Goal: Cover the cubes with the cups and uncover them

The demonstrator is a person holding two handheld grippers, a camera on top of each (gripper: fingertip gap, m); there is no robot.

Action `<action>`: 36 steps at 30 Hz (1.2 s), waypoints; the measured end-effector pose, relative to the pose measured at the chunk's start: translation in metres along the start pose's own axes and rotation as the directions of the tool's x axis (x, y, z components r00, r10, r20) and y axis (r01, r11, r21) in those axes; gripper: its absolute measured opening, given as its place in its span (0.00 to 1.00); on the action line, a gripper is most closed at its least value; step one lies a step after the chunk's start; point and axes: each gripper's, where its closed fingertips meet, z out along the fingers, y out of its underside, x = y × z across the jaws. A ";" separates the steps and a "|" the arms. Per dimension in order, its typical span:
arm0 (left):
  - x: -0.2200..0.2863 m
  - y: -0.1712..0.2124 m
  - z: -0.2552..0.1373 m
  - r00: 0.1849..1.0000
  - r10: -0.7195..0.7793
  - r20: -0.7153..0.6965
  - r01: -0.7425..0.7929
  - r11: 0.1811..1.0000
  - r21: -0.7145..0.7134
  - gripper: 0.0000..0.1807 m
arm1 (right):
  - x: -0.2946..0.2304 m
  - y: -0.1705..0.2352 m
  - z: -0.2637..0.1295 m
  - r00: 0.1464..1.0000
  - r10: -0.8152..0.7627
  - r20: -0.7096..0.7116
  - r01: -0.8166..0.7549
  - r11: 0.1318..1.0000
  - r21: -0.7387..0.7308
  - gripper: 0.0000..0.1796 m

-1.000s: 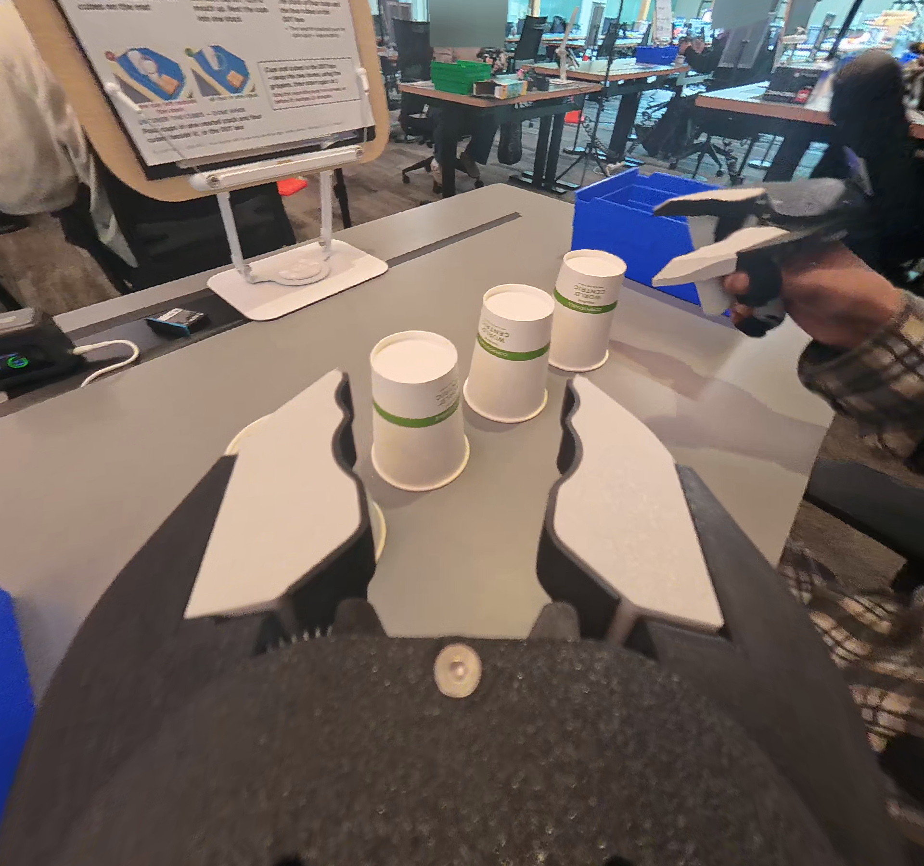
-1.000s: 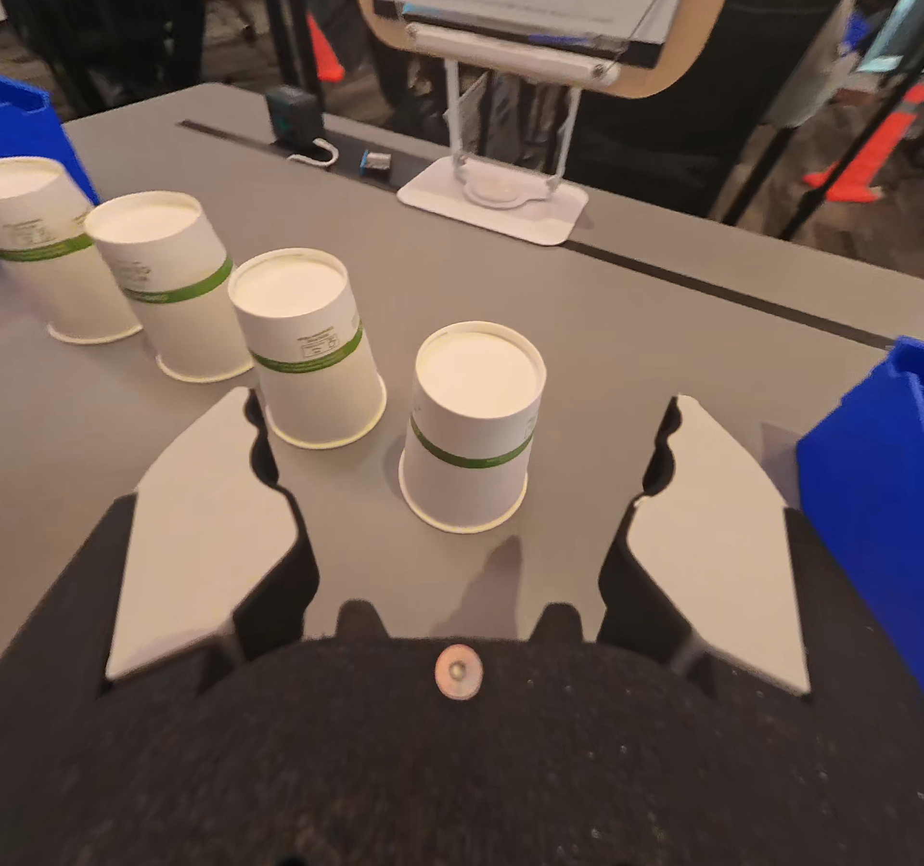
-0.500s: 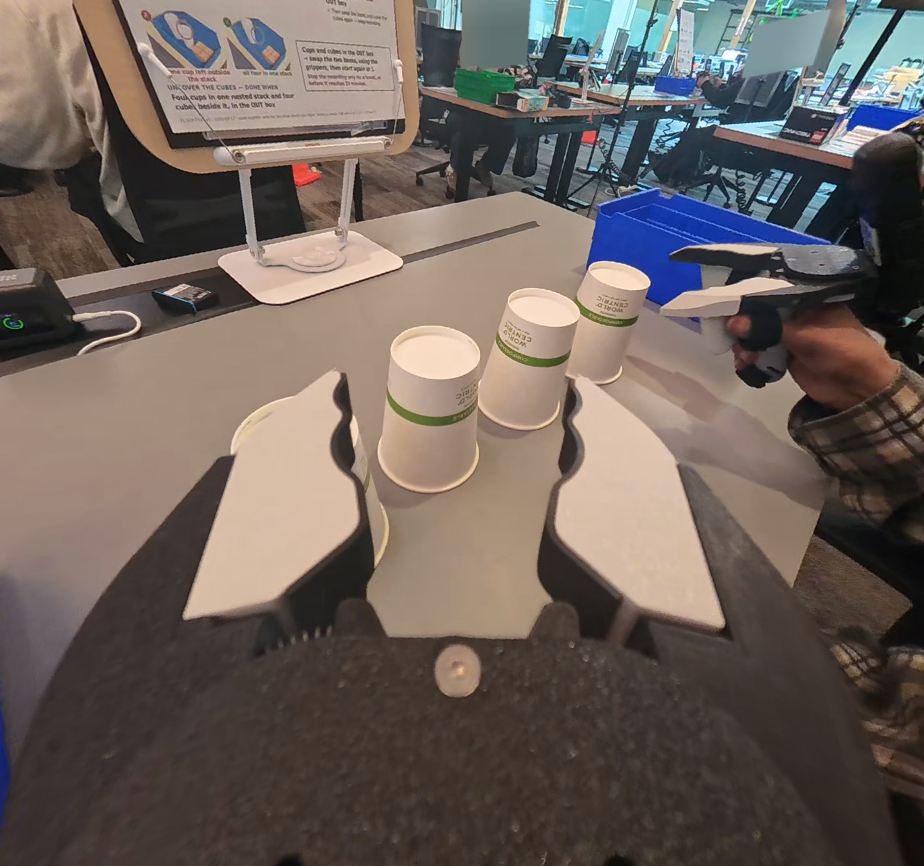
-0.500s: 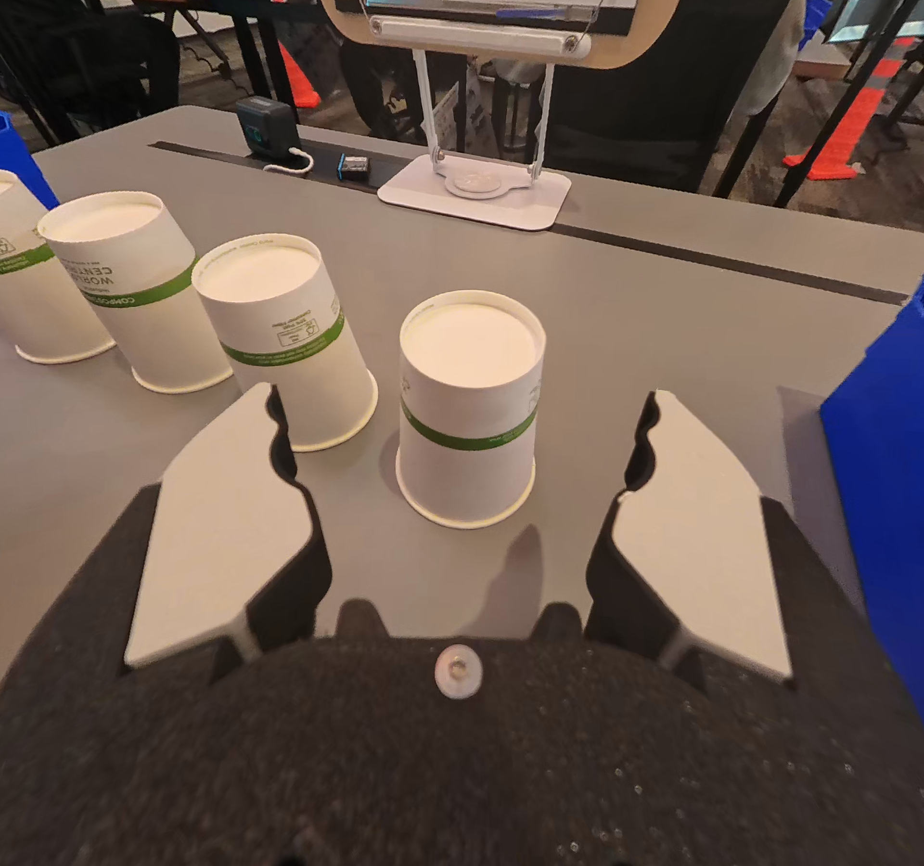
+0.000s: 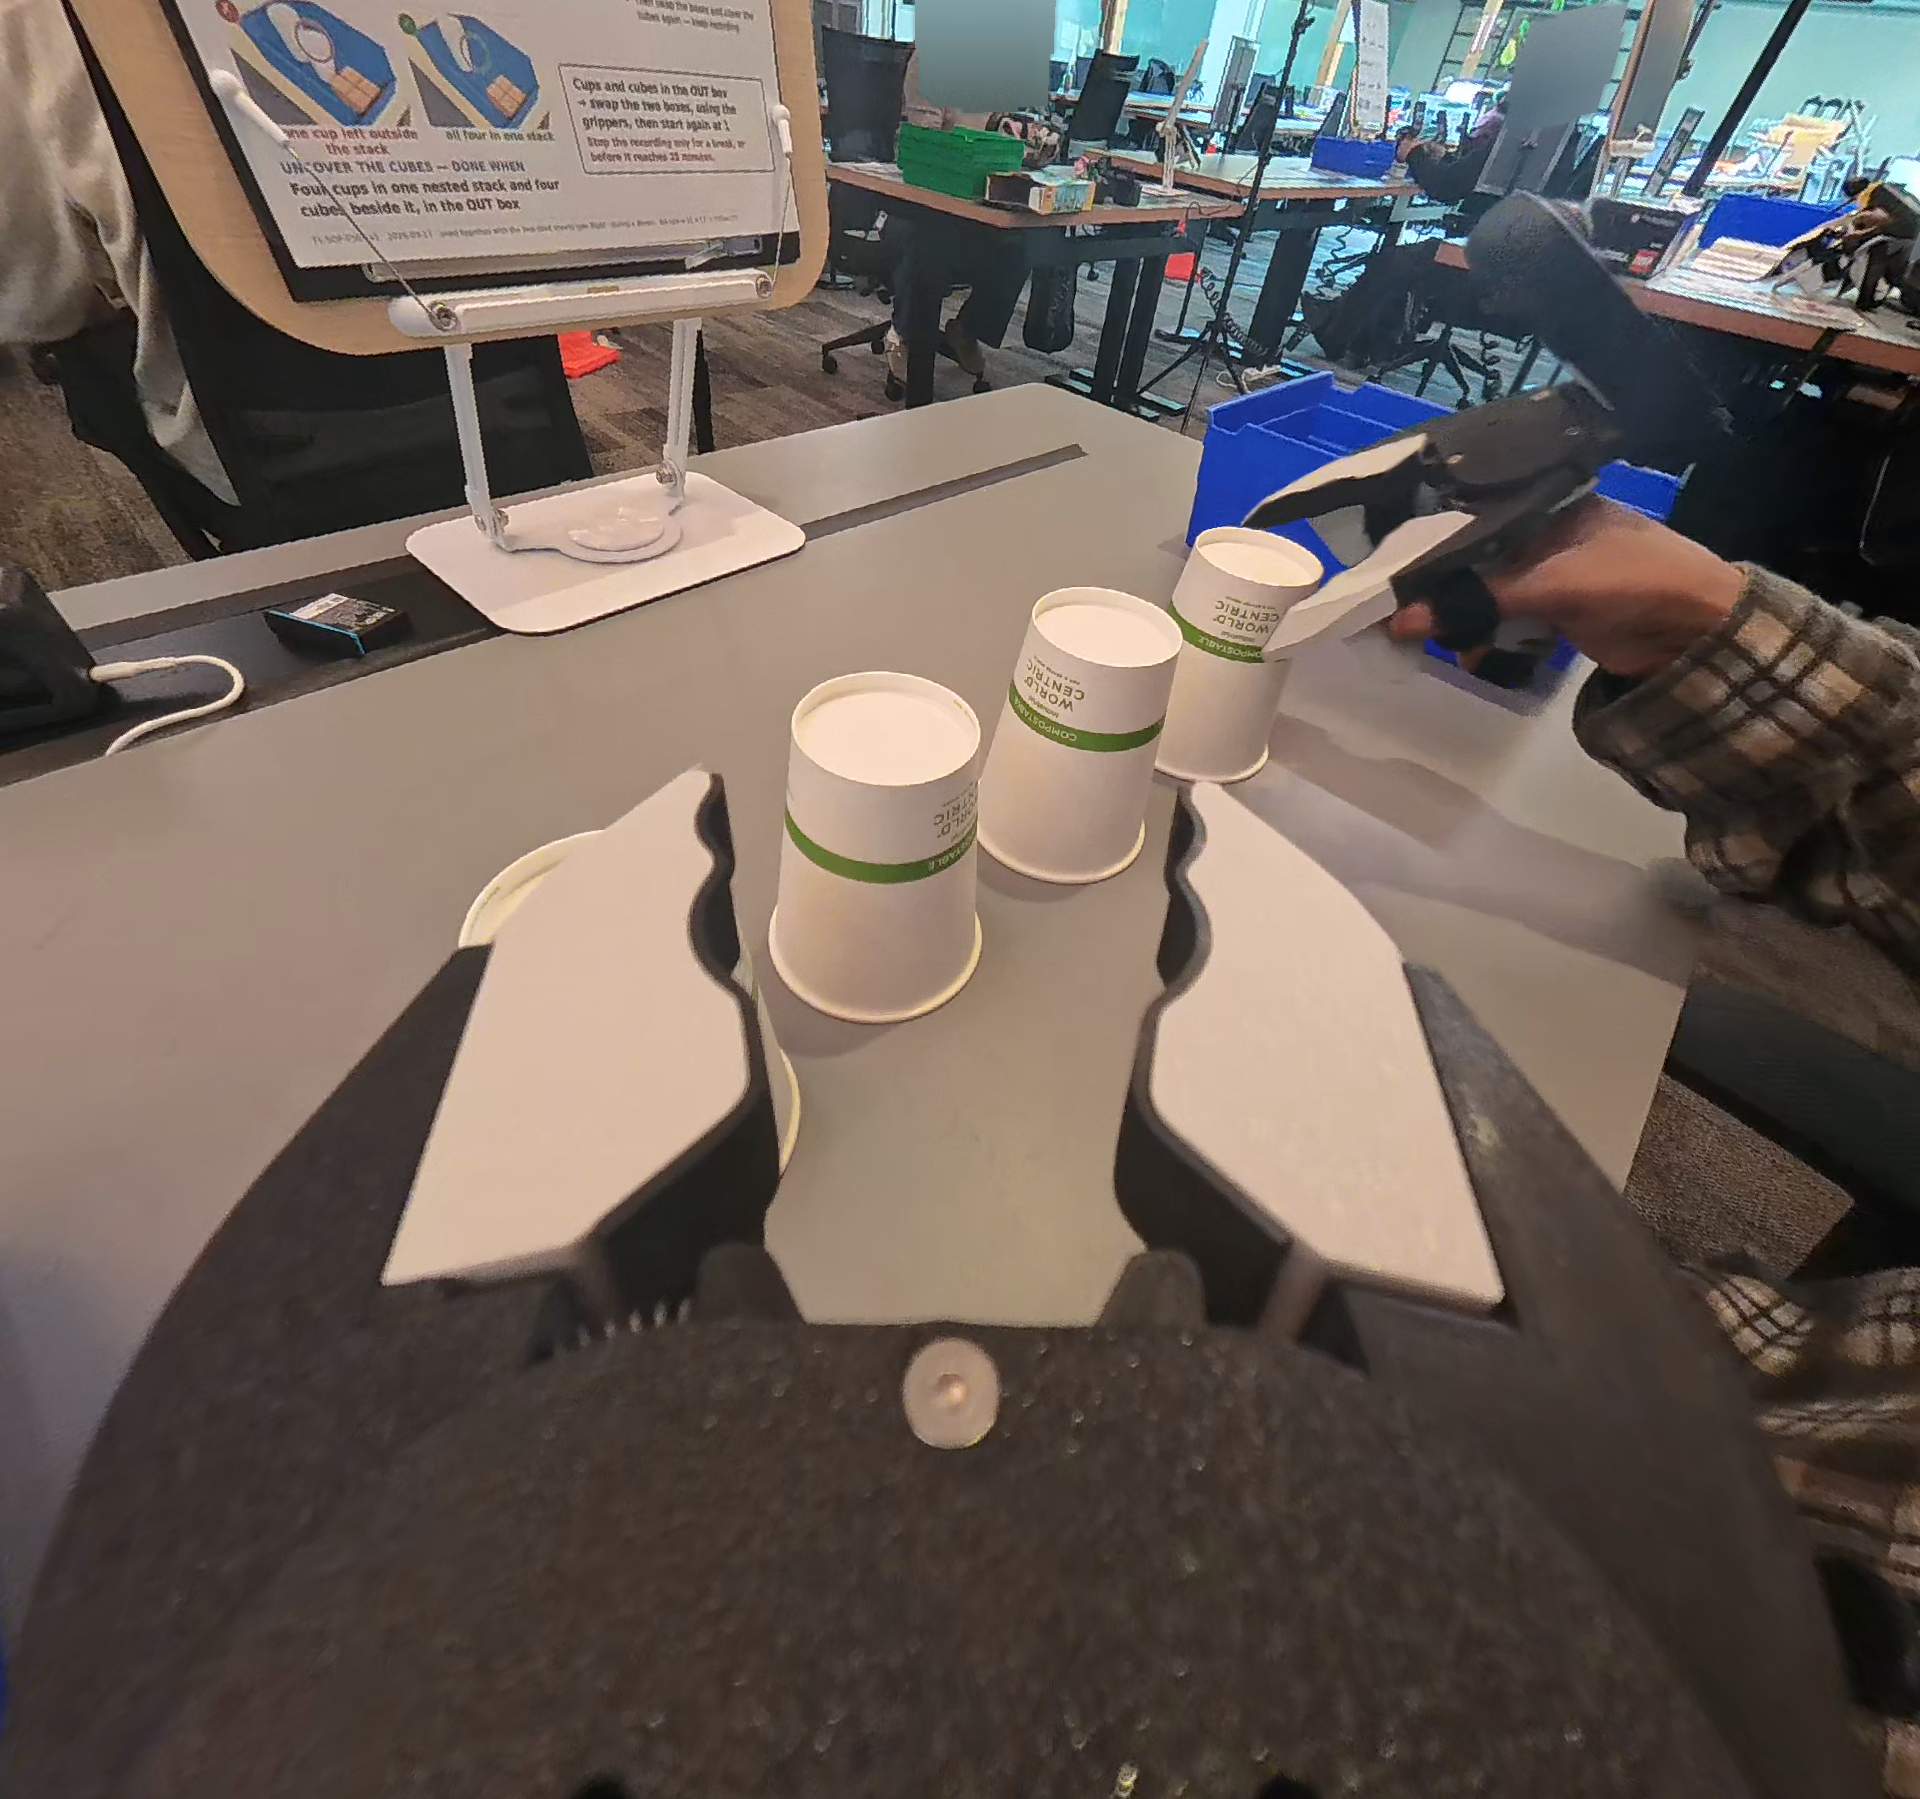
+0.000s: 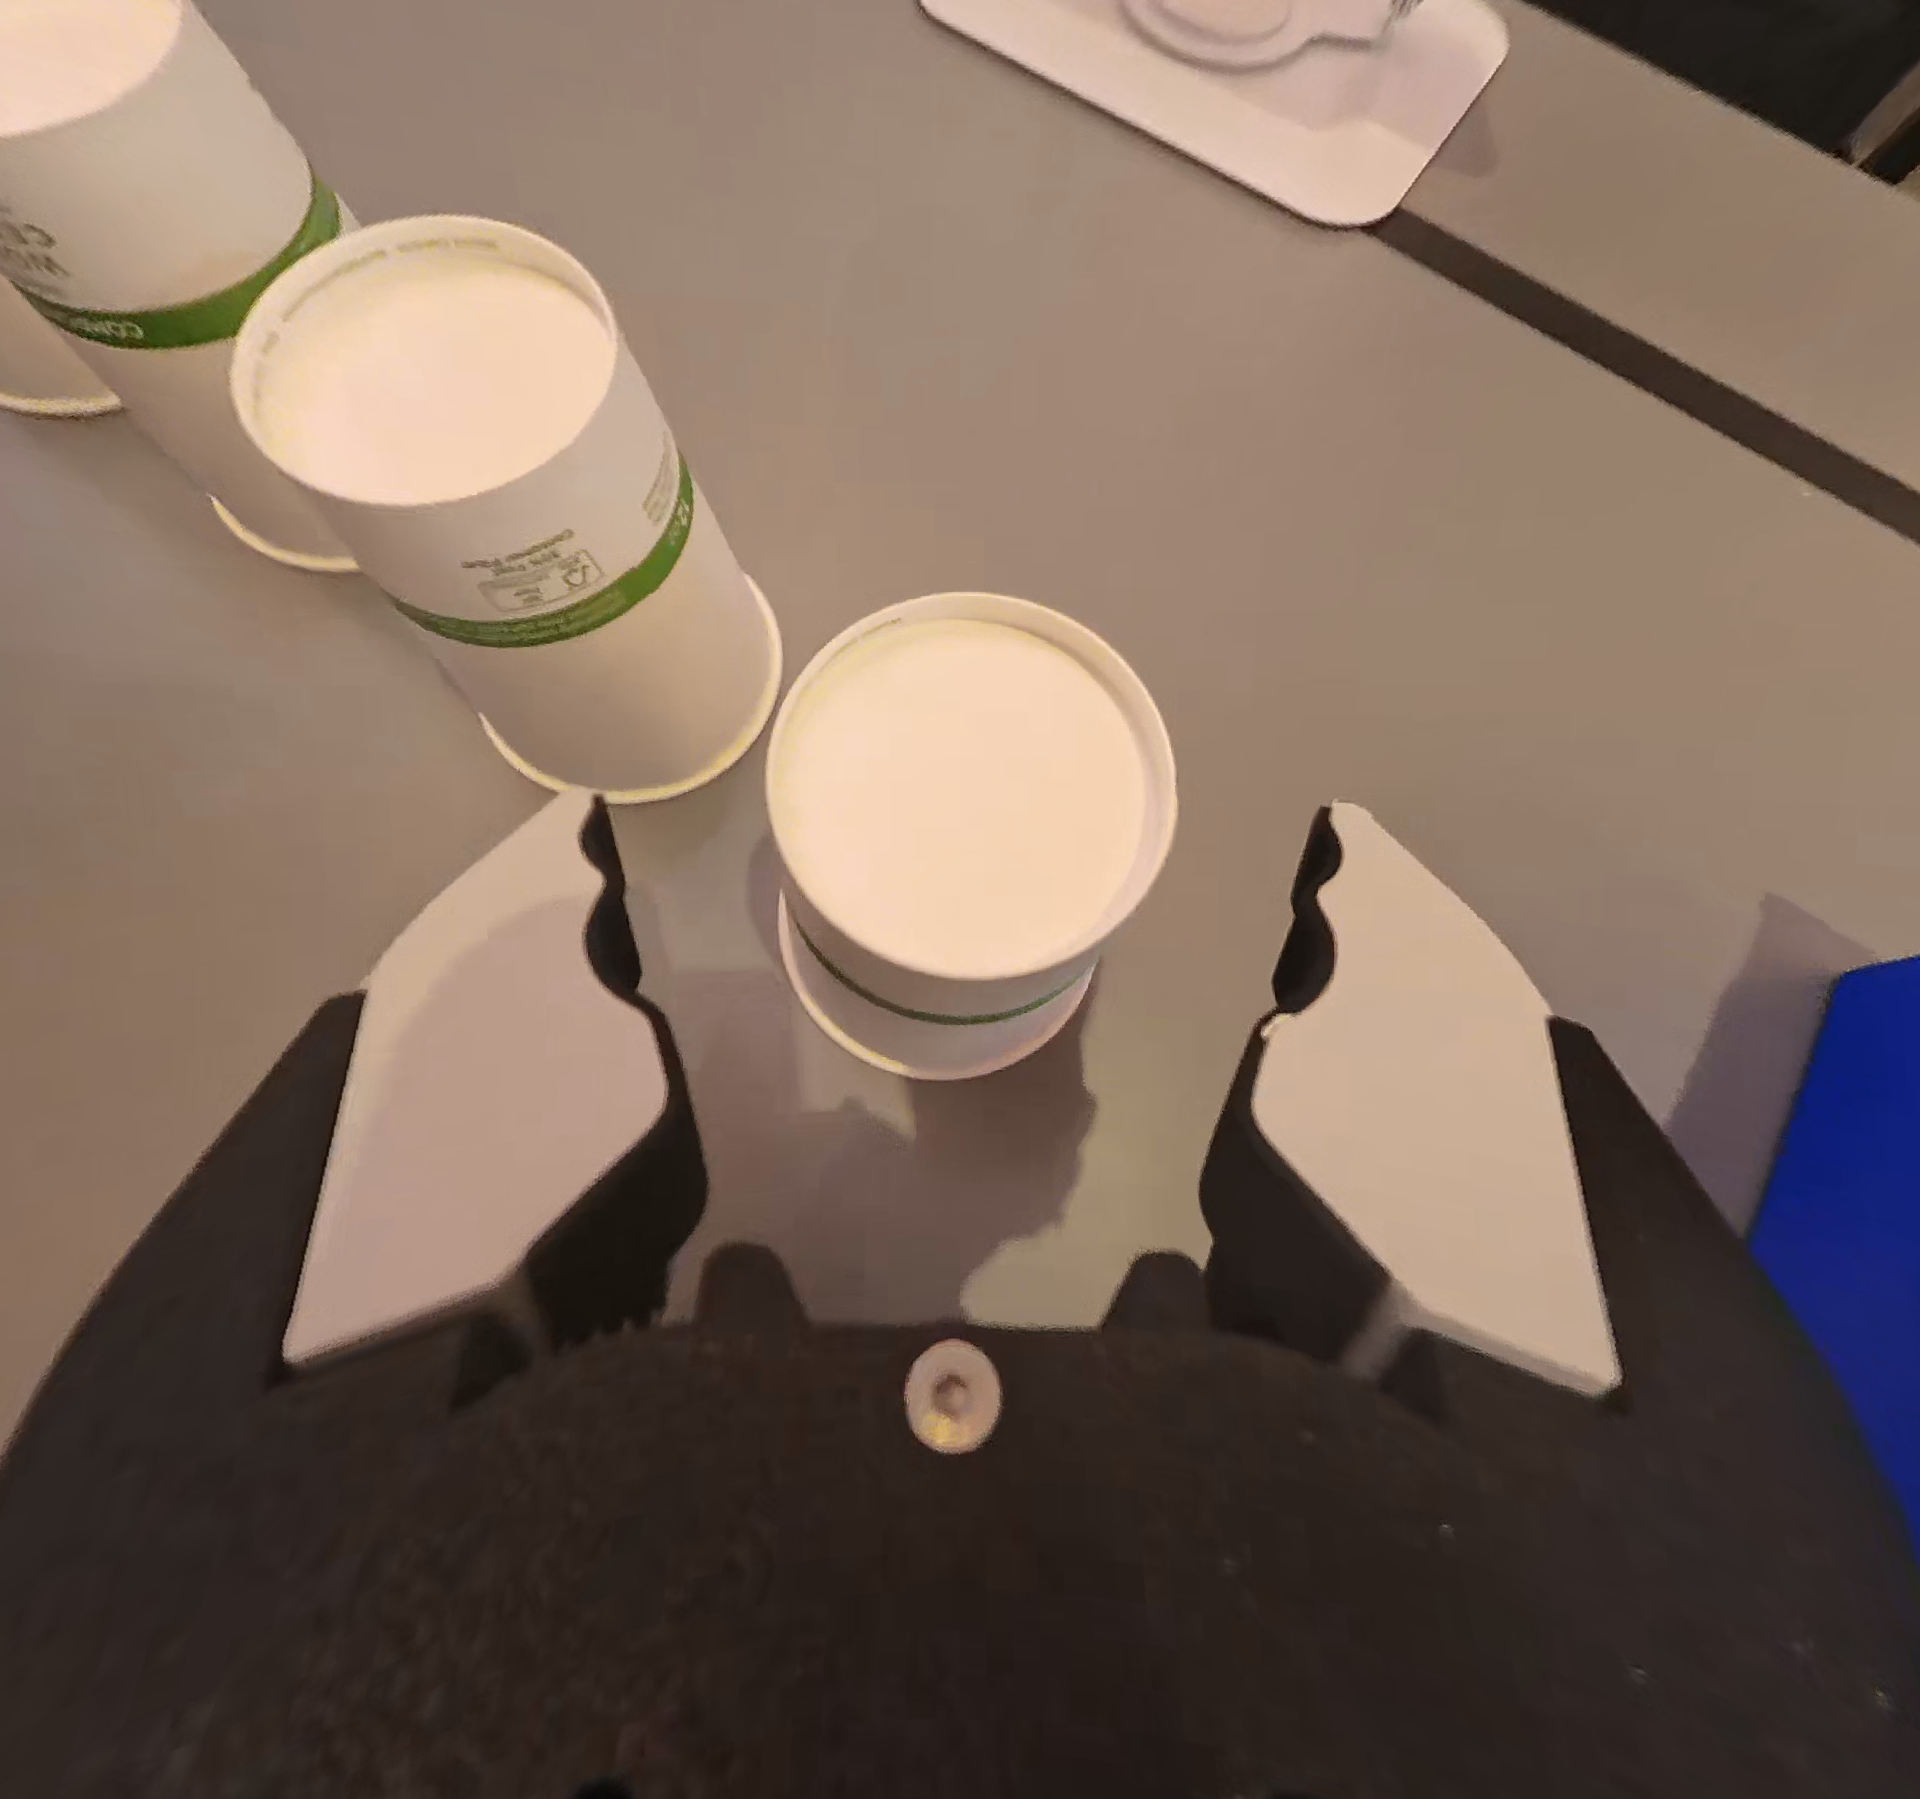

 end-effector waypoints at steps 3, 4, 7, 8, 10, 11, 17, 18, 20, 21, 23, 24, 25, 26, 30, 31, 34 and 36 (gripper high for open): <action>-0.001 0.001 -0.001 1.000 -0.002 -0.002 0.002 1.000 -0.003 0.44 | 0.000 0.002 0.006 1.000 0.006 0.019 -0.005 0.999 -0.037 0.67; -0.001 0.001 -0.001 1.000 -0.002 -0.001 0.002 1.000 -0.004 0.44 | -0.001 0.002 0.007 1.000 0.008 0.026 -0.007 0.999 -0.041 0.66; -0.002 0.001 -0.001 1.000 -0.006 -0.006 0.006 1.000 -0.005 0.44 | -0.002 0.004 0.010 0.999 0.004 0.032 -0.002 0.999 -0.053 0.65; -0.002 0.002 -0.001 1.000 -0.007 -0.008 0.007 1.000 -0.007 0.43 | -0.002 0.005 0.011 0.999 0.002 0.034 0.000 0.998 -0.060 0.65; -0.001 0.002 -0.001 1.000 -0.004 -0.010 0.004 1.000 -0.013 0.43 | -0.003 0.007 0.013 0.999 0.000 0.042 0.004 0.997 -0.077 0.65; 0.000 0.001 -0.002 1.000 0.000 -0.010 0.000 1.000 -0.012 0.43 | -0.003 0.008 0.013 0.999 -0.002 0.045 0.006 0.997 -0.081 0.65; 0.003 0.000 -0.002 1.000 0.008 -0.007 -0.008 1.000 -0.007 0.43 | -0.002 0.007 0.010 0.997 -0.049 0.055 0.055 0.992 -0.110 0.65; 0.004 0.000 -0.002 1.000 0.009 -0.007 -0.009 1.000 -0.006 0.43 | -0.003 0.007 0.010 0.996 -0.066 0.061 0.073 0.990 -0.123 0.65; 0.006 0.000 -0.001 1.000 0.013 -0.013 -0.013 1.000 -0.013 0.43 | -0.004 0.008 0.008 0.990 -0.116 0.080 0.128 0.979 -0.156 0.65; 0.007 0.001 0.000 1.000 0.017 -0.016 -0.017 1.000 -0.016 0.43 | -0.005 0.010 0.008 0.984 -0.148 0.101 0.165 0.970 -0.181 0.65; 0.010 0.002 0.002 0.999 0.025 -0.021 -0.026 0.999 -0.024 0.43 | -0.005 0.012 0.006 0.965 -0.212 0.152 0.243 0.941 -0.235 0.67; 0.010 0.003 0.002 0.999 0.030 -0.023 -0.031 0.999 -0.030 0.43 | -0.007 0.013 0.004 0.953 -0.237 0.190 0.282 0.924 -0.257 0.67; 0.010 0.004 0.003 0.999 0.033 -0.024 -0.034 0.999 -0.036 0.43 | -0.007 0.013 0.002 0.939 -0.258 0.226 0.316 0.908 -0.276 0.68; 0.010 0.005 0.003 0.999 0.034 -0.024 -0.035 0.999 -0.040 0.43 | -0.007 0.013 0.000 0.921 -0.283 0.268 0.358 0.885 -0.296 0.68; 0.009 0.004 0.002 0.999 0.028 -0.024 -0.029 0.999 -0.034 0.43 | 0.001 0.020 -0.009 0.831 -0.388 0.400 0.536 0.752 -0.383 0.70; 0.009 0.004 0.002 0.999 0.029 -0.024 -0.029 0.999 -0.033 0.43 | 0.002 0.021 -0.010 0.808 -0.402 0.431 0.570 0.720 -0.396 0.70; 0.008 0.005 0.002 0.999 0.028 -0.022 -0.029 0.999 -0.039 0.43 | 0.001 0.020 -0.011 0.755 -0.411 0.511 0.632 0.663 -0.401 0.67; 0.007 0.006 0.003 0.999 0.028 -0.025 -0.029 0.999 -0.042 0.43 | -0.002 0.015 -0.011 0.726 -0.413 0.550 0.658 0.650 -0.380 0.63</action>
